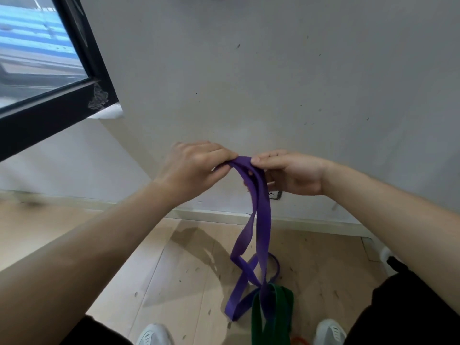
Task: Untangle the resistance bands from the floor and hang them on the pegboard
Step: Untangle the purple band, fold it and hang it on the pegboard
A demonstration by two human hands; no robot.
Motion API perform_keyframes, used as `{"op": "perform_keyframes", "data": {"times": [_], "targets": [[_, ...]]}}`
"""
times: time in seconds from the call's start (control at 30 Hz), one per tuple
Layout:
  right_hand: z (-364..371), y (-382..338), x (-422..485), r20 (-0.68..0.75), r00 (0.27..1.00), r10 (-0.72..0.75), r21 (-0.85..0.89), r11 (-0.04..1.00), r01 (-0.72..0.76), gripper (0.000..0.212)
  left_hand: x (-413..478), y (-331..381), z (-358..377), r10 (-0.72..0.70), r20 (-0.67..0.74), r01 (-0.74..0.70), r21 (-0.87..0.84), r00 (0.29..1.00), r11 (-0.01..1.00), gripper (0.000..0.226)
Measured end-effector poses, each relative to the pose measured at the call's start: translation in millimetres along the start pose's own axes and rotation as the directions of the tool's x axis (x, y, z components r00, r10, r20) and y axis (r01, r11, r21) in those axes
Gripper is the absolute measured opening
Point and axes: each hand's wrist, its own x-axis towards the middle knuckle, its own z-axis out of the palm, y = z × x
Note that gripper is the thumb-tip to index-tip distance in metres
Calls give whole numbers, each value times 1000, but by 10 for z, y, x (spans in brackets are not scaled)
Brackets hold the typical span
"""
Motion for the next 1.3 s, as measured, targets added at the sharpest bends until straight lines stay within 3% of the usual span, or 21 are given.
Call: {"op": "perform_keyframes", "data": {"times": [0.2,0.37,0.43,0.57,0.73,0.8,1.03,1.13,1.3], "targets": [[49,159,11,200,979,33,87,995,-52,25,60,-89,-183,56,-42,-53,65,998,996,15],[162,370,40,270,955,124,-23,992,-122,16,12,-218,-265,-146,-144,150,17,979,989,16],[174,413,27,242,962,130,20,990,-139,20,-40,-238,-289,-247,-112,246,-28,962,969,16],[93,334,-40,49,992,114,313,942,-123,31,-187,-299,-328,-434,-11,433,-66,901,899,11],[49,87,-110,-133,989,65,381,924,-9,23,-261,-244,-319,-528,80,531,-29,846,847,9],[41,2,-130,-179,983,40,370,929,29,30,-254,-195,-296,-558,125,565,-30,820,825,15],[60,-140,-243,-91,995,-45,135,989,58,21,-90,92,-267,-337,410,475,-302,847,826,86],[113,-137,-263,-40,999,-33,42,999,34,19,-6,238,-209,-275,491,504,-428,826,750,86],[131,-96,-273,12,1000,-7,-101,995,8,28,11,312,-106,-240,595,593,-516,767,618,56]]}}
